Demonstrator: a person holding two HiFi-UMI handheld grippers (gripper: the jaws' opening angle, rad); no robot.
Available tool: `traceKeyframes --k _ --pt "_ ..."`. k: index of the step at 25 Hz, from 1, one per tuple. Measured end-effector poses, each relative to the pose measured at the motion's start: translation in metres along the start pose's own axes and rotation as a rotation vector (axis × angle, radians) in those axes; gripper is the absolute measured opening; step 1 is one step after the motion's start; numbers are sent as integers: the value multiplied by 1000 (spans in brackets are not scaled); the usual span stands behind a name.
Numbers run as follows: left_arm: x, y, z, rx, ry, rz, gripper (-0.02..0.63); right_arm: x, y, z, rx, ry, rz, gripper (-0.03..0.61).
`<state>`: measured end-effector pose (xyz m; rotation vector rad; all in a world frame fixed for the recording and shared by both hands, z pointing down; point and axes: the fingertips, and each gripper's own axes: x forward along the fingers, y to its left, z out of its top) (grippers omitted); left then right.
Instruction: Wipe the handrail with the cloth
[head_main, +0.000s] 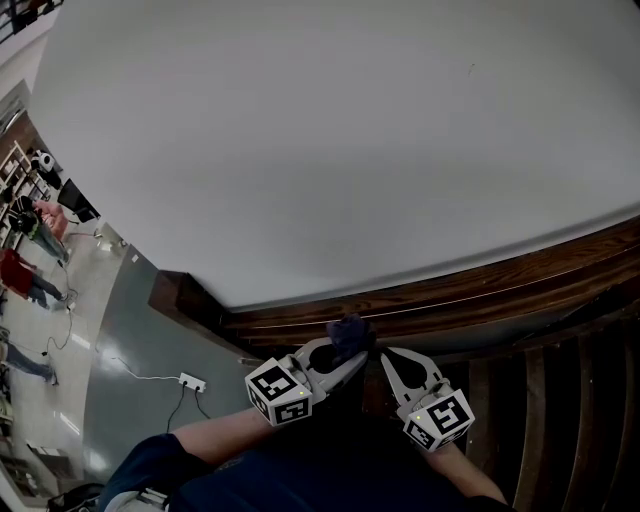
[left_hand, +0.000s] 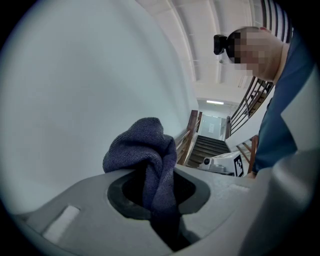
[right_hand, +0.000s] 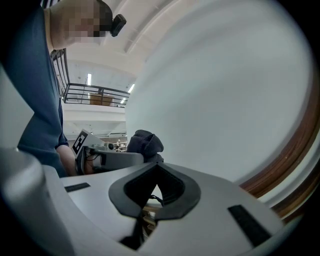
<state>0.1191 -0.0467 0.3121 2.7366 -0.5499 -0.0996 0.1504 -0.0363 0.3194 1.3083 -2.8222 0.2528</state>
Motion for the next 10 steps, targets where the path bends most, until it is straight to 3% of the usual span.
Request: traceKeyframes --k 10 --pt "-16 9 -2 -12 -16 28 81 11 9 0 -9 3 13 8"
